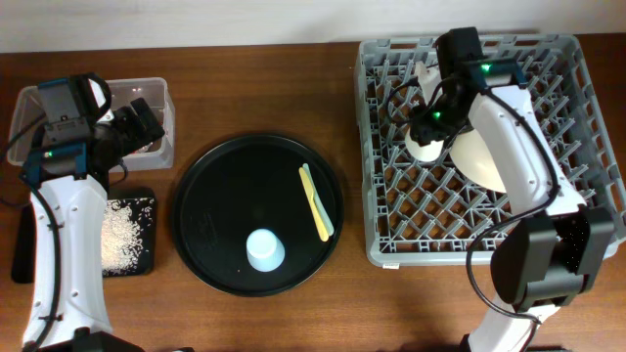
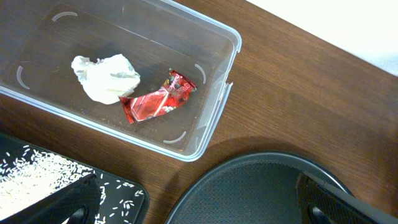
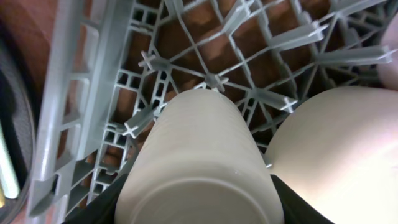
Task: Sort waste into correct bins and load items into the dishwasher rack
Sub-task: 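Lift the white cup with the right gripper and carry it to the rack, then release the white cup upright in the rack and return right gripper to tray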
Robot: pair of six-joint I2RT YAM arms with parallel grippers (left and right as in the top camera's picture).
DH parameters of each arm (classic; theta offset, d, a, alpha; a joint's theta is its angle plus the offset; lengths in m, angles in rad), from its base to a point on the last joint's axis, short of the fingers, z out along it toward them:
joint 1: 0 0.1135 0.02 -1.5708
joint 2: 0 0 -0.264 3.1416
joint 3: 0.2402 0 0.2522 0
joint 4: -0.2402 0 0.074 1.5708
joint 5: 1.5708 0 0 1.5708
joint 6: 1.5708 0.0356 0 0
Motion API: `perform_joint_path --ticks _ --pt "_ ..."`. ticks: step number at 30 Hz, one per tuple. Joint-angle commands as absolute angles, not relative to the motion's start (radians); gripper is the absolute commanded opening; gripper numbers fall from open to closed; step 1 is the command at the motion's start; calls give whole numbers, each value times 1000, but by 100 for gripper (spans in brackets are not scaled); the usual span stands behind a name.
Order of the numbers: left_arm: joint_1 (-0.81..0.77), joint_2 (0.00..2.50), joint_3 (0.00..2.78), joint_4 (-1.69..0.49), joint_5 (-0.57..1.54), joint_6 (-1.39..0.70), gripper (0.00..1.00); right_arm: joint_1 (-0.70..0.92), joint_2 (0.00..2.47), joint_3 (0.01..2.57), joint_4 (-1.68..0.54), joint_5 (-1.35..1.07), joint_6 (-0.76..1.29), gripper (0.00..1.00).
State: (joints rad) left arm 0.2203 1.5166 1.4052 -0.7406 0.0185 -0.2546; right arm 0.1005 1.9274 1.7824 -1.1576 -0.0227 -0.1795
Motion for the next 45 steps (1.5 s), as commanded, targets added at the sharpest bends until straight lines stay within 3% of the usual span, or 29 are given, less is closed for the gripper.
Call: perform_joint_path --ticks 1,13,15,18,24,27,30,35,45 --pt "224 1512 1419 -739 19 -253 99 89 1933 1727 -1116 -14 -175 42" --pt "224 1512 1419 -739 19 -253 99 70 1933 1541 -949 -48 -175 45" --pt "224 1512 1419 -739 19 -253 99 70 1933 1541 -946 -48 -175 76" --pt "224 1512 1419 -739 19 -253 99 70 1917 1604 -993 -54 -175 99" --pt "224 1512 1419 -739 19 -253 99 72 1906 1880 -1248 -94 -176 98" --pt "224 1512 1419 -739 19 -253 99 73 1901 2035 -1410 -387 -176 98" --pt "224 1512 1419 -739 19 -253 99 88 1905 2026 -1457 -576 -175 98" --pt "224 1512 1419 -739 19 -254 99 311 1905 2012 -1449 -442 -112 94" --pt "224 1512 1419 -739 19 -253 99 723 1962 1944 -1301 -178 167 98"
